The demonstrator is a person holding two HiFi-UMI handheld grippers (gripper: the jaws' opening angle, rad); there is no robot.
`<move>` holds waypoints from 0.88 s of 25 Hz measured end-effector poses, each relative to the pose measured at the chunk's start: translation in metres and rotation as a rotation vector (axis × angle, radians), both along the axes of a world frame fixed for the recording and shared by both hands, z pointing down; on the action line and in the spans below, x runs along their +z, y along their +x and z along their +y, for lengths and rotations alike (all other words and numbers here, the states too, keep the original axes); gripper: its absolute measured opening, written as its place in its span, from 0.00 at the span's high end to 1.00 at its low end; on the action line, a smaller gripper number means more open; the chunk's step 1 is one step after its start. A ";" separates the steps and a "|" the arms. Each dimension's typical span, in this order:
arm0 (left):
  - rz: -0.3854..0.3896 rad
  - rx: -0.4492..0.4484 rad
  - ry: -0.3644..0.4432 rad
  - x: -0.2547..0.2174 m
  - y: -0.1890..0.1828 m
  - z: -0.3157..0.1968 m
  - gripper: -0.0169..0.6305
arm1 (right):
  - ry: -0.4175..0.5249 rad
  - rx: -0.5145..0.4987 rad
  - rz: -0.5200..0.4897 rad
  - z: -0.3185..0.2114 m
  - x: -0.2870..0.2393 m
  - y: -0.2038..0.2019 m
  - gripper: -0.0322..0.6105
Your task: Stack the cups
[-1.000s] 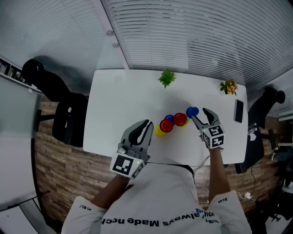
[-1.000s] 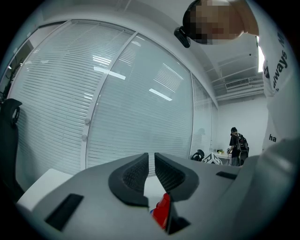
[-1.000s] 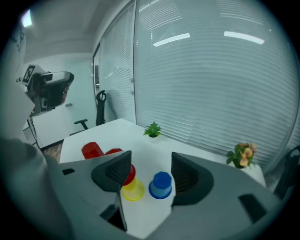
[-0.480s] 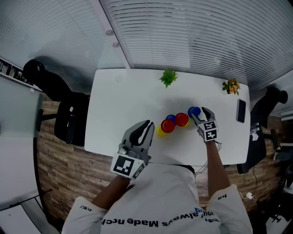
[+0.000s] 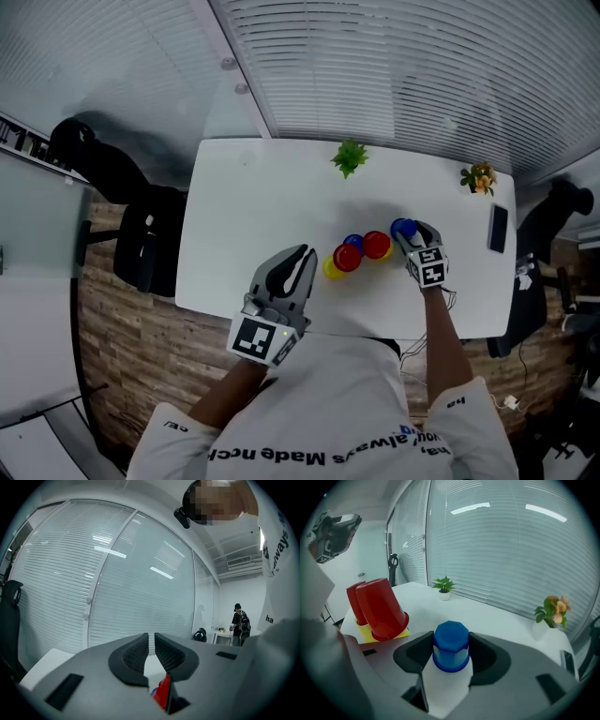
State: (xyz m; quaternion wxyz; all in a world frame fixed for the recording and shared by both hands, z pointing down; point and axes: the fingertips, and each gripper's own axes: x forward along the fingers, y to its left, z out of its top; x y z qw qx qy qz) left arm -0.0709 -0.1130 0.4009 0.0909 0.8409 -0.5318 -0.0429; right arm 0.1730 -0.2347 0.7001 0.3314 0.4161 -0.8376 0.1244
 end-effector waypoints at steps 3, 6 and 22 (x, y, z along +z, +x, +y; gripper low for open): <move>0.003 0.003 0.004 -0.001 0.000 0.002 0.89 | 0.035 0.005 -0.002 0.001 -0.027 0.002 0.57; 0.005 0.006 0.010 -0.004 0.000 0.002 0.89 | 0.059 0.001 -0.014 0.005 -0.066 0.000 0.57; 0.010 0.012 0.021 -0.006 -0.001 0.010 0.89 | 0.057 -0.281 -0.064 0.085 -0.179 -0.114 0.57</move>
